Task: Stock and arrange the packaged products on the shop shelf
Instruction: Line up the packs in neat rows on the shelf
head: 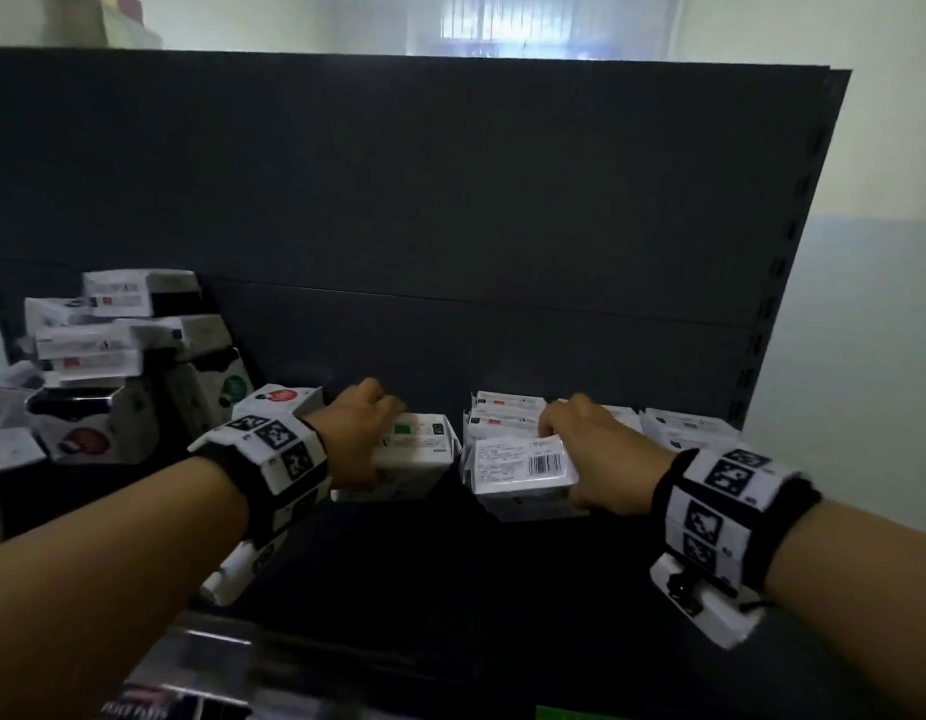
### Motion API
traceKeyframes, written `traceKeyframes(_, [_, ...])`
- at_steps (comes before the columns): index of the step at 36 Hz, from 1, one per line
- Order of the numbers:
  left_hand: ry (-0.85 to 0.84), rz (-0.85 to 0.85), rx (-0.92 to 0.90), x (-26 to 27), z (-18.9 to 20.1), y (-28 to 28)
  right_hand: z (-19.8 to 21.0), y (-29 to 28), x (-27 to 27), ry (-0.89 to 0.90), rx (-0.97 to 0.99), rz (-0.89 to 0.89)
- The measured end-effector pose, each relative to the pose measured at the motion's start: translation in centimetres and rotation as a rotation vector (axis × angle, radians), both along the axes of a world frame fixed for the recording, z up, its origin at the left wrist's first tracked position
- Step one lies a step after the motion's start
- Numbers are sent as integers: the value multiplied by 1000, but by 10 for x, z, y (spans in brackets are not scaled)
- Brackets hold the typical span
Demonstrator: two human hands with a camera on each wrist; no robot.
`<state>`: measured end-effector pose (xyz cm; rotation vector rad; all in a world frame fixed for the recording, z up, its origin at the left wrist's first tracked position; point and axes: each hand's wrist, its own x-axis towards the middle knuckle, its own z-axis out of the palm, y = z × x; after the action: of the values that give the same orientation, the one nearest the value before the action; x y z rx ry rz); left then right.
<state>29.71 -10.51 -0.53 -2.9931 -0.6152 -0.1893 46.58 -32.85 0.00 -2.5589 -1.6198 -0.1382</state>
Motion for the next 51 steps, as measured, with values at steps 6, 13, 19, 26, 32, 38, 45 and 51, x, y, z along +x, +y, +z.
traceKeyframes(6, [52, -8, -37, -2, -19, -14, -9, -21, 3, -36, -107, 113])
traceKeyframes(13, [201, 46, -81, -17, -22, -22, -15, -28, 5, 84, -263, 169])
traceKeyframes(19, [98, 37, -277, -26, -2, -13, 2, -19, 16, 209, -101, 122])
traceKeyframes(26, [166, 128, -329, -22, 6, 14, 7, 2, 22, 342, -273, -68])
traceKeyframes(32, [247, 124, -435, -18, 3, 17, 2, 9, 18, 680, -397, -115])
traceKeyframes(38, [263, 118, -402, -18, 0, 14, -3, 11, 7, 623, -293, -94])
traceKeyframes(45, [238, 127, -358, -21, 0, 10, -7, 9, -20, 316, -179, -88])
traceKeyframes(51, [207, 85, -486, -27, -3, 6, -7, 5, -23, 390, -166, -55])
